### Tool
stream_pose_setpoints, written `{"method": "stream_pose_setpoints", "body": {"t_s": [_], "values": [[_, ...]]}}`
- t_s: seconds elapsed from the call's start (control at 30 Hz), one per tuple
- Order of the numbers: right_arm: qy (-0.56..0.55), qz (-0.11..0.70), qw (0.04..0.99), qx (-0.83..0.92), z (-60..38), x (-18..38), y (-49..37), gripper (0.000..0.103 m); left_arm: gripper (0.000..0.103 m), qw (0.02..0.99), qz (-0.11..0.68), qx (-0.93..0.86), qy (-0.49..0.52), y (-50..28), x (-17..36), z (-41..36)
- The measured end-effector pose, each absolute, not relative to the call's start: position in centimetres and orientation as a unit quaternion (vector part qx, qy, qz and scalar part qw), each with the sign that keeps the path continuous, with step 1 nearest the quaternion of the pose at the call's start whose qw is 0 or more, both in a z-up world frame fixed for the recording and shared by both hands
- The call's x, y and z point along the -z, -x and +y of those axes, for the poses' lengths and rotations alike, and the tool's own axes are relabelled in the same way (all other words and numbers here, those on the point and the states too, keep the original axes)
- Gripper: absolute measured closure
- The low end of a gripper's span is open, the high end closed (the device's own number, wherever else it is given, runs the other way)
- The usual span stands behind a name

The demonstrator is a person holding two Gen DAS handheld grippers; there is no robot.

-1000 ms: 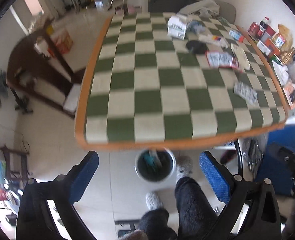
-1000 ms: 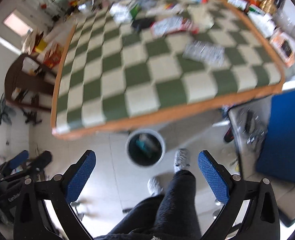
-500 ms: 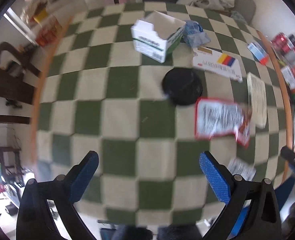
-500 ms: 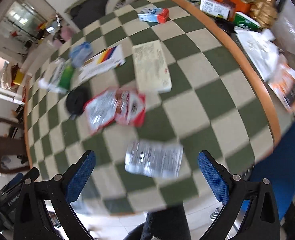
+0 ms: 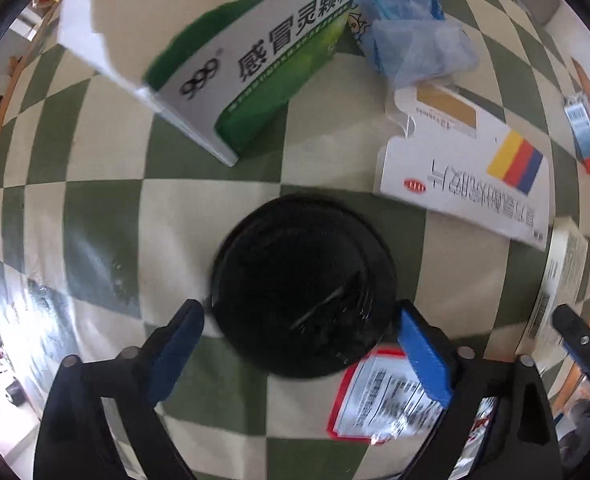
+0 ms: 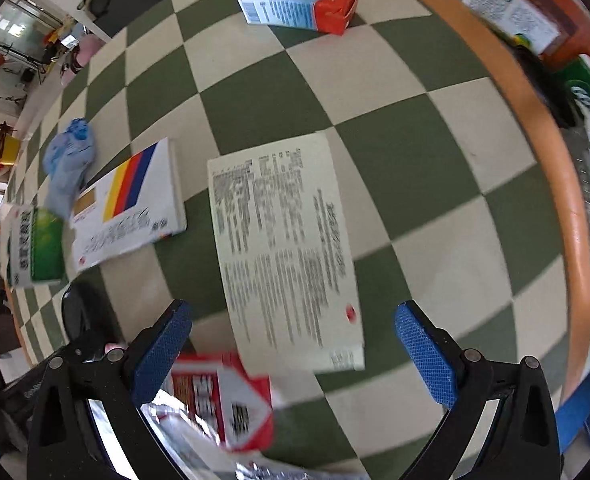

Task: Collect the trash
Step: 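Grasp the black cup lid with the left tool while the right tool grasps the medicine leaflet box, then carry the lid and box to the bin and release both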

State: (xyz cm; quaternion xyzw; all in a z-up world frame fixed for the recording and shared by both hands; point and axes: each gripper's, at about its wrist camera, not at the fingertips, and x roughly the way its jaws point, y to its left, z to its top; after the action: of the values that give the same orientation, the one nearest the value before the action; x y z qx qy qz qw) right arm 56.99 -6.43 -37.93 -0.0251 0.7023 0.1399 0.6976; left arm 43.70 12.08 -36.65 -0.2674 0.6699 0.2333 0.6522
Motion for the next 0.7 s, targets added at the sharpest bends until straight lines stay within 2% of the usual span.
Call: {"method": "stream_pose_setpoints", "body": {"t_s": [0.07,0.17,0.27,0.47,0.7], "values": [[0.026,0.706,0.693,-0.14,-5.7,38.9,-57.5,0.002,0.016,0.661,0.663,-0.24,0.257,-43.8,36.2,12.0],[0.04,0.707,0.692,-0.139,-4.8,39.9,-57.9,0.011,0.017,0.663,0.659,-0.245,0.258,-43.2,35.8,11.8],[0.085,0.686,0.71,-0.136,-3.7,39.6,-57.6,0.027,0.017,0.668,0.654,-0.255,0.246,-42.8,35.1,11.6],[0.092,0.672,0.72,-0.15,-3.7,39.0,-56.8,0.027,0.017,0.687,0.639,-0.267,0.219,-41.5,32.0,11.2],[0.076,0.649,0.738,-0.168,-4.5,35.4,-55.4,0.027,0.017,0.717,0.609,-0.275,0.2,-38.3,27.1,10.0]]}}
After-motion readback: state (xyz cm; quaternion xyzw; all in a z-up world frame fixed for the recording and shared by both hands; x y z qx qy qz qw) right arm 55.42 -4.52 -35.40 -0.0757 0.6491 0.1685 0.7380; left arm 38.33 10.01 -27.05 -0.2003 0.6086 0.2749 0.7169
